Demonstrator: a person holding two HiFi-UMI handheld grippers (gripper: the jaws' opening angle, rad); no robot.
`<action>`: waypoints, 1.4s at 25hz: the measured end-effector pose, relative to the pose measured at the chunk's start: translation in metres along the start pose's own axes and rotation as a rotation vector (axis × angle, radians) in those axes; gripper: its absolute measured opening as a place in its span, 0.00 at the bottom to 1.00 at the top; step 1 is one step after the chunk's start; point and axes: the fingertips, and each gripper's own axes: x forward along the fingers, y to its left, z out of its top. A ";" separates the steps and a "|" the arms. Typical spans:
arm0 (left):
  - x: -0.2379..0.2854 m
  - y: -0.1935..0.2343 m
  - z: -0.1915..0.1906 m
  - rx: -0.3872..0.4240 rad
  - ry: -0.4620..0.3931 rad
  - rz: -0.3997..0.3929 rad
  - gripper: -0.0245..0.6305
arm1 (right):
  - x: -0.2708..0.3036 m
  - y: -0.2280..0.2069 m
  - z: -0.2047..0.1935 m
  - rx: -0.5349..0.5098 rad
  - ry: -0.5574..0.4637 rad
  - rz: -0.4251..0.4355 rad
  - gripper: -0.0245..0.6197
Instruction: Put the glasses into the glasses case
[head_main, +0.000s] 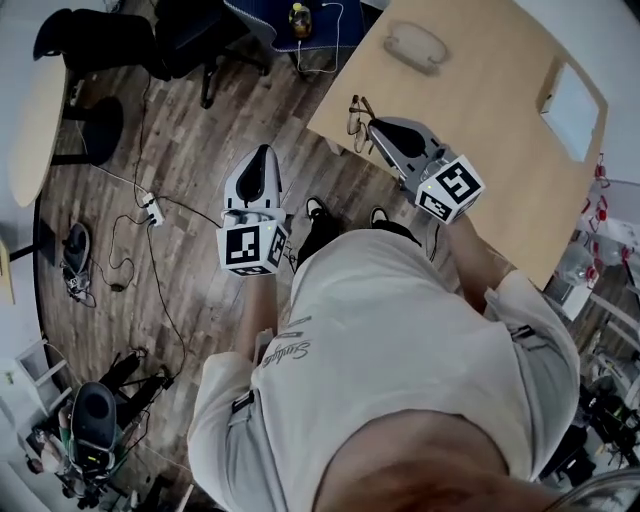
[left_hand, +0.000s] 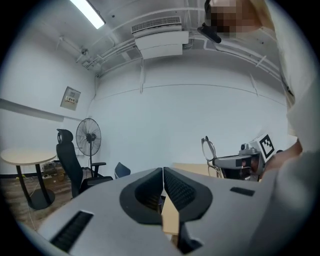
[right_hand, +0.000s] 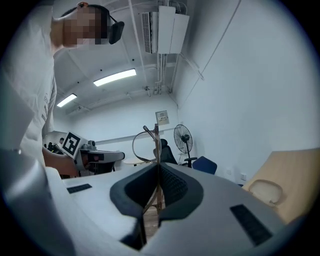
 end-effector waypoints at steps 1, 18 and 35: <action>0.006 0.007 0.001 0.001 -0.005 -0.019 0.06 | 0.005 -0.001 0.002 -0.008 -0.003 -0.020 0.05; 0.097 0.049 -0.011 0.005 0.066 -0.374 0.06 | 0.002 -0.035 0.005 0.037 -0.017 -0.465 0.05; 0.220 -0.031 0.002 0.018 0.152 -0.565 0.06 | -0.028 -0.155 -0.011 0.033 -0.034 -0.587 0.05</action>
